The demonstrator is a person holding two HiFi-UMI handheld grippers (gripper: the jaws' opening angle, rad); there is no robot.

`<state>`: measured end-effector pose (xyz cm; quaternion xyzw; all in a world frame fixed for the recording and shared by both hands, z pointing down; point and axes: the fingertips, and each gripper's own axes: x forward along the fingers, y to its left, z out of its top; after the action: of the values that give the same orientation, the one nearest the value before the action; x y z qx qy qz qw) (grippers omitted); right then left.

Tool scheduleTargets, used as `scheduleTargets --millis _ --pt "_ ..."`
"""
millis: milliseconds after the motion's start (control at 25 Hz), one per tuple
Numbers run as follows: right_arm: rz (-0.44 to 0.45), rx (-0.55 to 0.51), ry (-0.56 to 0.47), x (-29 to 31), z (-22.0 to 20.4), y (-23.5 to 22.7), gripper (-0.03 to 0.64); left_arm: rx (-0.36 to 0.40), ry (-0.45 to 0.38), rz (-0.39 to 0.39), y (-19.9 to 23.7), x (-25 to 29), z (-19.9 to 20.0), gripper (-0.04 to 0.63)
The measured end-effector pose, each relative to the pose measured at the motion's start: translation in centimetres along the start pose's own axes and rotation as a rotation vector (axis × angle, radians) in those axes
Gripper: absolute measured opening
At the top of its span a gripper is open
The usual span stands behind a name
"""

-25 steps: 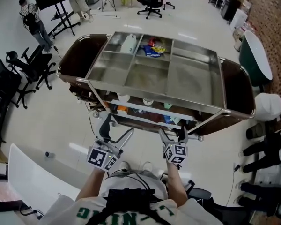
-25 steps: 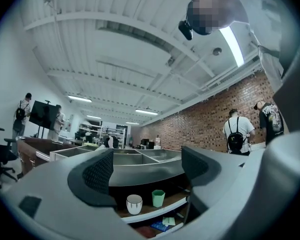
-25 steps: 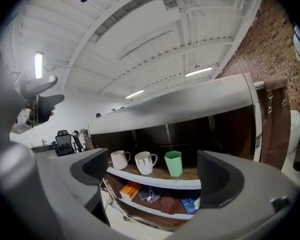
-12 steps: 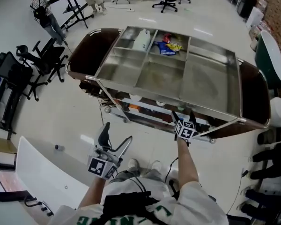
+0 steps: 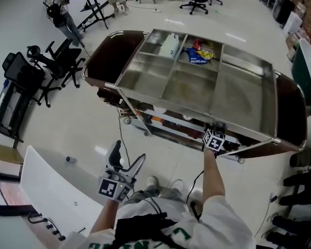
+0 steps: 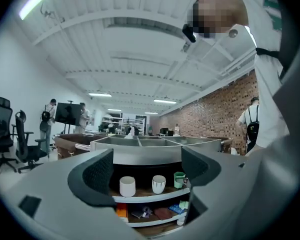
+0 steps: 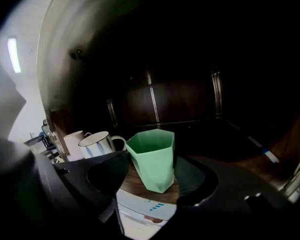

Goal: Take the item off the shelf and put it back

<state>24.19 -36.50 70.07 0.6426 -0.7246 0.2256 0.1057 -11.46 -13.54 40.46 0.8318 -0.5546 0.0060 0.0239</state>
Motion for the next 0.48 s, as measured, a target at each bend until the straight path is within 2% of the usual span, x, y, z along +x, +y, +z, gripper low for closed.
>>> scheduleTargets --millis 120,240,360,480 --pt "0.000 -0.026 -0.005 -1.7 -0.3 0.5 0.287 0.001 -0.016 -0.031 -0.6 0.7 0.8 0.413" --pt "0.020 0.008 -0.046 -5.5 -0.2 1.4 0.285 -0.007 -0.036 -0.070 -1.2 1.1 1.1 0.413" --pt "0.032 0.034 -0.080 -10.0 -0.1 2.3 0.285 -0.049 -0.046 -0.131 -2.8 1.9 2.5 0.413" --pt "0.041 0.051 -0.111 -14.7 0.0 3.3 0.285 -0.010 -0.053 -0.174 -3.3 1.9 1.9 0.413"
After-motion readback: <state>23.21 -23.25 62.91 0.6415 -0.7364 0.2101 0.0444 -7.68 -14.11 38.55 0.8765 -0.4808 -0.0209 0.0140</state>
